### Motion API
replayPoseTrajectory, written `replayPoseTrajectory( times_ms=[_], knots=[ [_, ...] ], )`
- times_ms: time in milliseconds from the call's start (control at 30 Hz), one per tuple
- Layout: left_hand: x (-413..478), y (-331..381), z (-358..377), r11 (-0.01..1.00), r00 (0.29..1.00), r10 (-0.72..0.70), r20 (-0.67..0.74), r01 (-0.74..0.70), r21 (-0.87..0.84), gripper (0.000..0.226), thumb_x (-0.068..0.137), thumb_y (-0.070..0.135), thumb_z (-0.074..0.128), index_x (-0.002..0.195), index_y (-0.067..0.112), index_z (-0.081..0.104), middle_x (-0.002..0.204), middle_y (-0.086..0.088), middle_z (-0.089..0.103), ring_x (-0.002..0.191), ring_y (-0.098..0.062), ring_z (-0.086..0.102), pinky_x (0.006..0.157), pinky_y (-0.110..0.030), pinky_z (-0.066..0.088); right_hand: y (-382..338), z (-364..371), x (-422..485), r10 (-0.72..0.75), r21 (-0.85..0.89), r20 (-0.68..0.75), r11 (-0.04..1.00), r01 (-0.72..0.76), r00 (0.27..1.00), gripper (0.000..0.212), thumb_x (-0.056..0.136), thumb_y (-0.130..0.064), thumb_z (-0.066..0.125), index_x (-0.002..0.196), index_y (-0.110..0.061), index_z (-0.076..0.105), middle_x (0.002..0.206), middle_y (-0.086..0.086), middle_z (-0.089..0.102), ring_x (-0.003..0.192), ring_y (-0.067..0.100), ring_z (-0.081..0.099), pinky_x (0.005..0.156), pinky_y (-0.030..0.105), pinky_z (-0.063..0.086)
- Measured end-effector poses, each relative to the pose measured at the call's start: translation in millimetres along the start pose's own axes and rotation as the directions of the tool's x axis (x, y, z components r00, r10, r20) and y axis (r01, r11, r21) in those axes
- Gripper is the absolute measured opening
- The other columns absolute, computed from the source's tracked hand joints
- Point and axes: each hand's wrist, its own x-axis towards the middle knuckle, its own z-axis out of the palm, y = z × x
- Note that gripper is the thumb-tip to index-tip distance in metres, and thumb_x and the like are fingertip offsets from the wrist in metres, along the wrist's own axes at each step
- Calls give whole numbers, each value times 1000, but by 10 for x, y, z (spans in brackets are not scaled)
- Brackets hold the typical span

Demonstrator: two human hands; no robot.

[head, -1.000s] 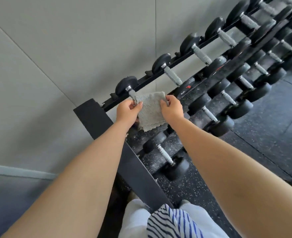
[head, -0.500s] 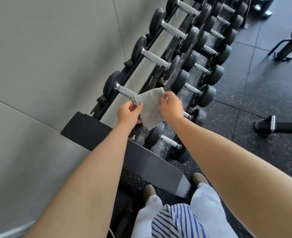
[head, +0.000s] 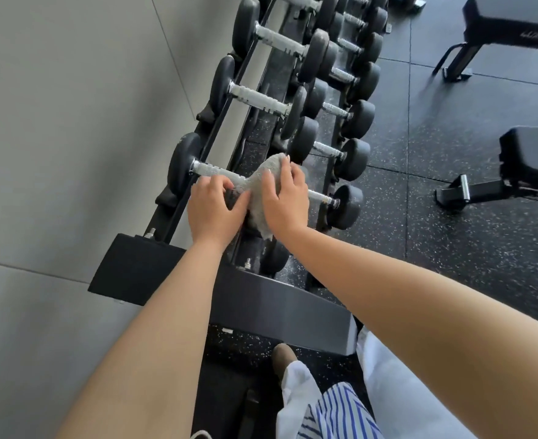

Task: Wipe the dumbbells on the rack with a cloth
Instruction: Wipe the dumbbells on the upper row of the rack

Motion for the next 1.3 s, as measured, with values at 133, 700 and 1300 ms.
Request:
replayPoseTrajectory(
  times_ms=[133,700,1300],
  knots=[
    [212,-71,64,971,976,214,-47,-208,116,25,99,23,45,113,10,61,117,-9,59,113,-28,51,92,-40,38,8,149,-12,-31,-7,-27,1000,30,999,67,102,-39,46,157,-24,13,164,4,10,150,19,11,119,37,19],
    [672,-257,178,799,896,326,302,-432,419,77,91,58,1,104,16,65,101,-10,62,101,-32,50,97,-42,25,35,200,82,-76,-4,-104,997,76,992,41,105,-37,38,145,-27,43,155,-11,28,133,10,41,96,30,41],
    [653,-208,246,866,941,227,253,-314,390,63,99,50,12,101,12,63,104,-9,61,105,-32,46,102,-42,19,-130,103,323,71,116,-35,991,-66,997,44,96,-16,49,140,-21,50,129,-4,57,115,12,54,96,22,43]
  ],
)
